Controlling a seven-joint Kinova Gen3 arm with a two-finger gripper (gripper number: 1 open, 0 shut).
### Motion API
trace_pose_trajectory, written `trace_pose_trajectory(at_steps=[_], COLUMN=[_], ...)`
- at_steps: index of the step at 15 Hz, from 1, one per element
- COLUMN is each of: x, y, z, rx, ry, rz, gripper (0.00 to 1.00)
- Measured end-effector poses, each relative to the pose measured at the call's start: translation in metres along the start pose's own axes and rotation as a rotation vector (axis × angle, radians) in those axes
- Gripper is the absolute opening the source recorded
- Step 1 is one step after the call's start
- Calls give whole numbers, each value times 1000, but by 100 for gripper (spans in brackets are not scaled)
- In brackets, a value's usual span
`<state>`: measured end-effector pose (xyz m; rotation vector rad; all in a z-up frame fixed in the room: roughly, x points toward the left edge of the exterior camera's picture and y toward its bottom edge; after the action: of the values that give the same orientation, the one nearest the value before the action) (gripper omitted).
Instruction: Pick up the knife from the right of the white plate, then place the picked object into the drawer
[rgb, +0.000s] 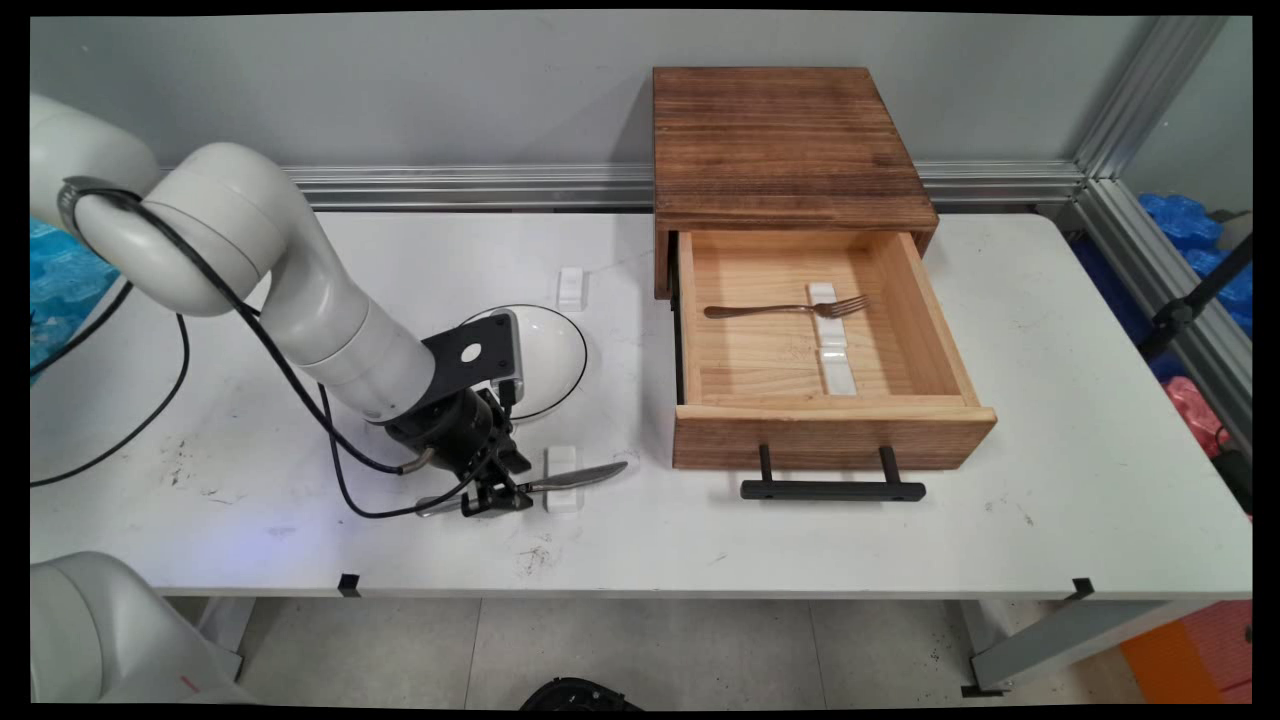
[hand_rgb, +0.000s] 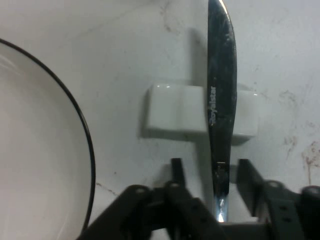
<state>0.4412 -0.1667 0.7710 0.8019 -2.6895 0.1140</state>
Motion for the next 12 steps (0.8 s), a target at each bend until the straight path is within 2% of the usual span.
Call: trace_pose_trajectory(at_steps=[12], x=[1], y=[3], z=[-5], rx=[-10], ry=[4], rz=[4], gripper=[0])
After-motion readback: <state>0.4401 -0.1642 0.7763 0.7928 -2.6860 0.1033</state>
